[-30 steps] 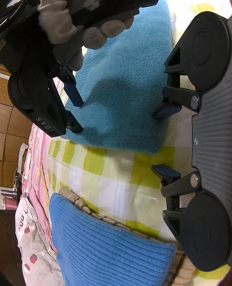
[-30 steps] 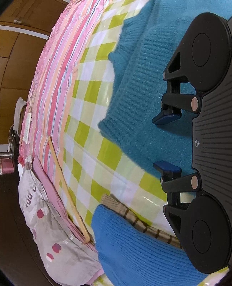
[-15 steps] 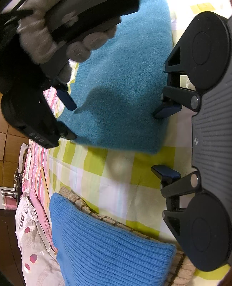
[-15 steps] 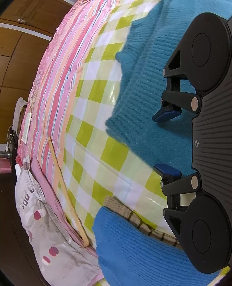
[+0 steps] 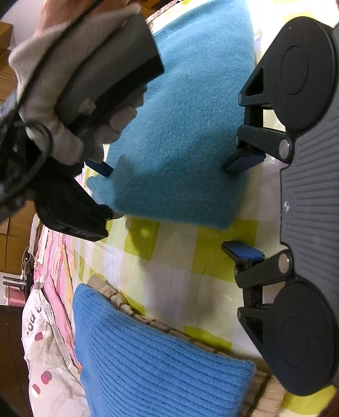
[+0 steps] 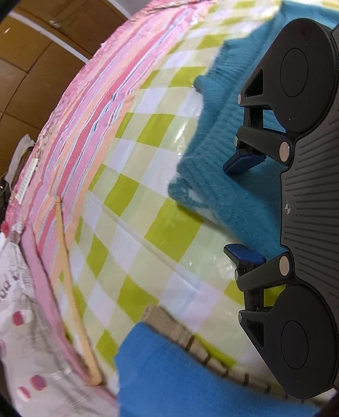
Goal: Fold small clothes
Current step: 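Grasp the teal sweater's other sleeve with the right gripper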
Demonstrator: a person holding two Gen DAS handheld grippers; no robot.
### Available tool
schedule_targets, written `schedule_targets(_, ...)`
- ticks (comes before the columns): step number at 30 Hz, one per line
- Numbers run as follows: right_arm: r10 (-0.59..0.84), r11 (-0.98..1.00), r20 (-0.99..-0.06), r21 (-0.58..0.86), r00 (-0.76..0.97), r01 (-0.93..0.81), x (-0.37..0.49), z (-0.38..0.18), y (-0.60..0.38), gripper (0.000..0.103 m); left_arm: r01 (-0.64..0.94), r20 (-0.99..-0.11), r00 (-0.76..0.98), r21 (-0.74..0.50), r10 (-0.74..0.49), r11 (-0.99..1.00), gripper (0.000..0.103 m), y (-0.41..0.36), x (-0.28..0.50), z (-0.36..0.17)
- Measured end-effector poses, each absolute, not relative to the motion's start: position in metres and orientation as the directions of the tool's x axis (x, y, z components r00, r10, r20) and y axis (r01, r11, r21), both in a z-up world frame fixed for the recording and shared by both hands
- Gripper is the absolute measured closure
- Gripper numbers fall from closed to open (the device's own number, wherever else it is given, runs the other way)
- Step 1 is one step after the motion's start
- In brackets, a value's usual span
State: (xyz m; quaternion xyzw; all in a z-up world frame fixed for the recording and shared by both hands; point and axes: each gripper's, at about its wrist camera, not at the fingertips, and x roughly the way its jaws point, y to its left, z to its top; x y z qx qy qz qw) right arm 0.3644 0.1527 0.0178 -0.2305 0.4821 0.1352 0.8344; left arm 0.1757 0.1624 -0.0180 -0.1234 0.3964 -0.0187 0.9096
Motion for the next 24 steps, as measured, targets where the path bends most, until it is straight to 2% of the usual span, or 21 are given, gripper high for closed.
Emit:
schedule_targets(6, -0.058, 0.820, -0.867, -0.324, 0.494, -0.471, 0.378, 0.001, 0.159, 0.036, -0.049, -0.702, 0.698, -0.240, -0.138, 0.970, 0.041, 0.160, 0.174, -0.017)
schedule_targets(9, -0.062, 0.803, -0.865, -0.340, 0.498, -0.489, 0.378, -0.002, 0.161, 0.037, -0.037, -0.693, 0.708, -0.227, -0.135, 0.973, 0.041, 0.157, 0.174, -0.016)
schedule_targets(12, -0.049, 0.795, -0.868, -0.334, 0.494, -0.507, 0.378, 0.000, 0.156, 0.046, -0.024, -0.683, 0.719, -0.215, -0.132, 0.976, 0.041, 0.156, 0.175, -0.017)
schedule_targets(17, -0.019, 0.794, -0.866, -0.317, 0.499, -0.520, 0.372, 0.012, 0.149, 0.066, -0.009, -0.663, 0.735, -0.220, -0.143, 0.976, 0.040, 0.154, 0.173, -0.015)
schedule_targets(24, 0.059, 0.825, -0.856, -0.248, 0.513, -0.508, 0.365, 0.044, 0.128, 0.077, 0.004, -0.620, 0.771, -0.225, -0.147, 0.974, 0.029, 0.154, 0.168, -0.014)
